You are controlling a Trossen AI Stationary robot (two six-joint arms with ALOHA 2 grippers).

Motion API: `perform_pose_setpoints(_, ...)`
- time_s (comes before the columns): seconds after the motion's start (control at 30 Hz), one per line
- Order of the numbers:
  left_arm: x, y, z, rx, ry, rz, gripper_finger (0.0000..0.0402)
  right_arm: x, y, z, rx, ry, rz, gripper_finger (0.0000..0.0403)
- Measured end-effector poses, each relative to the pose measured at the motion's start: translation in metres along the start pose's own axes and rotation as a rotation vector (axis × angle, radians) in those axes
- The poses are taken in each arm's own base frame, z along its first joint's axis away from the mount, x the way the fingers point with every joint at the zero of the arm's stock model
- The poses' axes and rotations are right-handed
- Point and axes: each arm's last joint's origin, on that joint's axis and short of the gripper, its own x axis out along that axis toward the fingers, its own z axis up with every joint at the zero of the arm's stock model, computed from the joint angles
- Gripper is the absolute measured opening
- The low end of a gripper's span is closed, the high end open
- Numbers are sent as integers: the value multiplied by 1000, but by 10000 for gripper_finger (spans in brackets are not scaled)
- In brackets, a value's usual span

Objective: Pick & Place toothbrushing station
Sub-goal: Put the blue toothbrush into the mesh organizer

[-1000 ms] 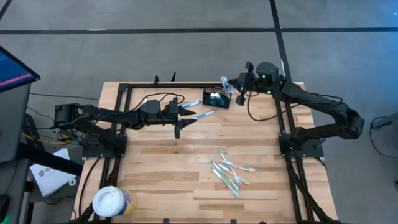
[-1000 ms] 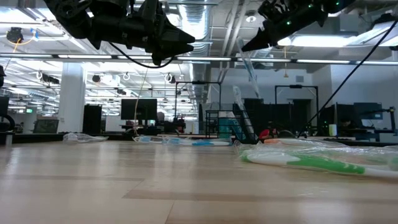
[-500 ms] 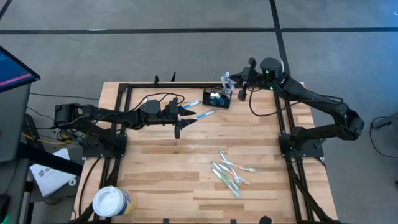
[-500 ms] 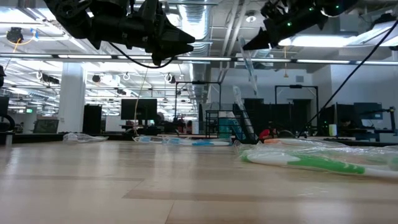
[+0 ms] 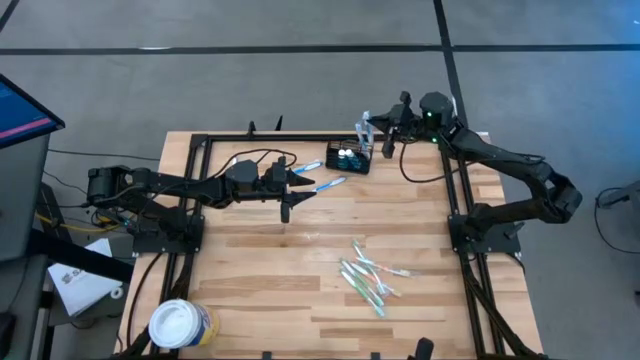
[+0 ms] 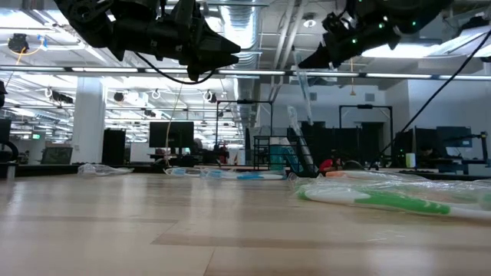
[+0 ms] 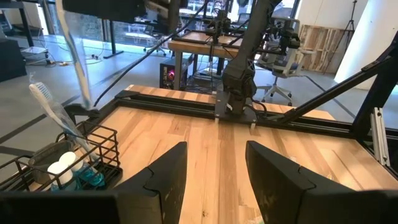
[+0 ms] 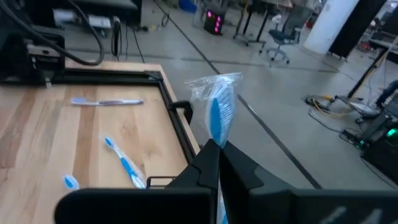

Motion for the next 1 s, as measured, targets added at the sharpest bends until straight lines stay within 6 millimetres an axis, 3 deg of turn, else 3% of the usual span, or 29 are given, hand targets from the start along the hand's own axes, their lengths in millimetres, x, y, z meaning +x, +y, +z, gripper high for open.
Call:
perform_pose_setpoints(0.37, 0, 0, 0, 0, 0, 0, 156, -5, -9, -29, 75, -113, 20, 0)
perform_pose_setpoints(1.0, 0, 0, 0, 0, 0, 0, 156, -5, -7, -32, 88, -91, 31, 0)
